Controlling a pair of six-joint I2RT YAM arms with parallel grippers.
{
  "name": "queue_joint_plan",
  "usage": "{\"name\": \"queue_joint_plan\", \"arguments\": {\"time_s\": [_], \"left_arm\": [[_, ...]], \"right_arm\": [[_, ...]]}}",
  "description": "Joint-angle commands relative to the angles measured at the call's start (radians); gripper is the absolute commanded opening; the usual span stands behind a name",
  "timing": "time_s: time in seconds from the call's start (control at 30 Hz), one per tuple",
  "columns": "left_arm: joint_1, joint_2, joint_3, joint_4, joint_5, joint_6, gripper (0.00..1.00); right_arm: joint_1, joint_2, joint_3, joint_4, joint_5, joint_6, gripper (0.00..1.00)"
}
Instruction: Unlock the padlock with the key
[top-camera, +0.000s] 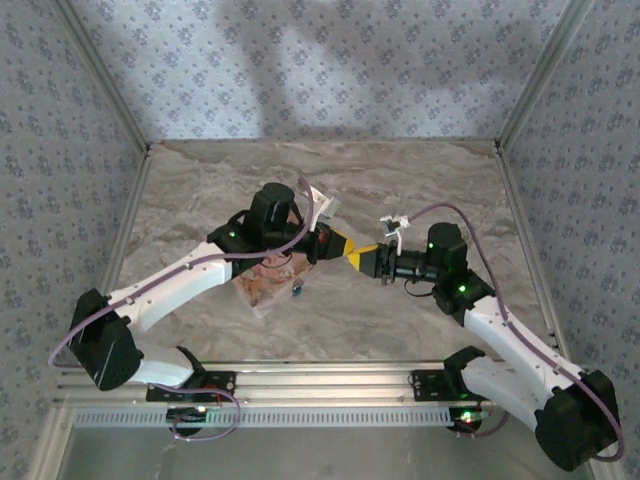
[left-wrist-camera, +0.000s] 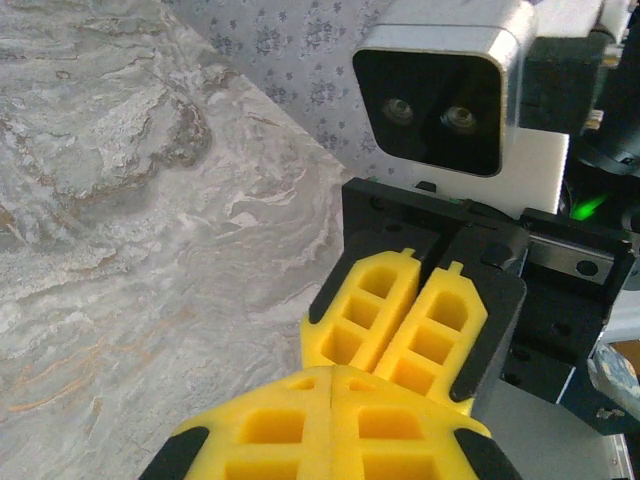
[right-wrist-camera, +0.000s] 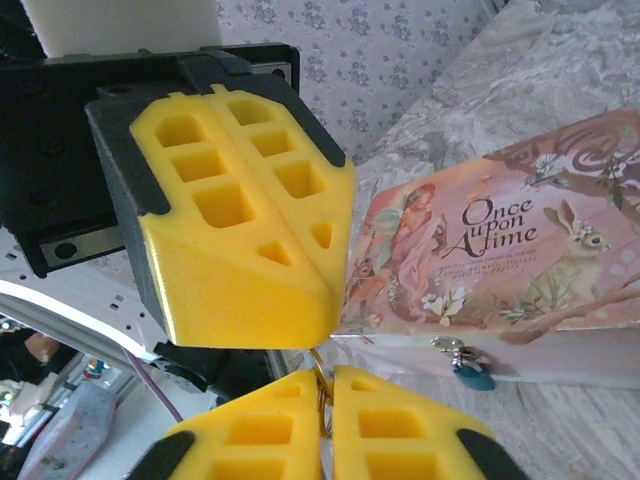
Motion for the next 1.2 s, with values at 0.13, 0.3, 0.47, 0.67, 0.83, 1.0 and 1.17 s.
{"name": "queue_joint_plan", "arguments": {"time_s": [0.13,0.3,0.47,0.67,0.83,1.0,1.17], "left_arm": [[0.005,0.009,0.023,0.005,0.002,0.018,0.0],[0.006,0.003,0.028,-0.001,-0.017,0.013,0.2],[0.008,-0.016,0.031,-0.021,-0.101,0.0,0.61],[0.033,-0.069,0.006,-0.048,-0.33,-0.055,0.98],[0.06,-0.116,-0.03,-0.112,-0.586,-0.112,0.98],[0.101,-0.139,-0.06,-0.19,-0.759,-0.23,0.98],[0.119,-0.112,-0.032,-0.352,-0.922,-0.347,0.98]], "right_arm": [[0.001,-0.014,0.016,-0.016,0.005,-0.01,0.0],[0.0,-0.02,0.016,-0.046,0.026,-0.023,0.0],[0.001,-0.023,0.016,-0.098,0.053,-0.052,0.0],[-0.005,-0.013,0.027,-0.173,0.109,-0.087,0.0],[-0.013,-0.013,0.028,-0.242,0.163,-0.11,0.0],[-0.019,-0.02,0.023,-0.313,0.241,-0.117,0.0],[-0.037,-0.021,0.022,-0.395,0.333,-0.116,0.0]]}}
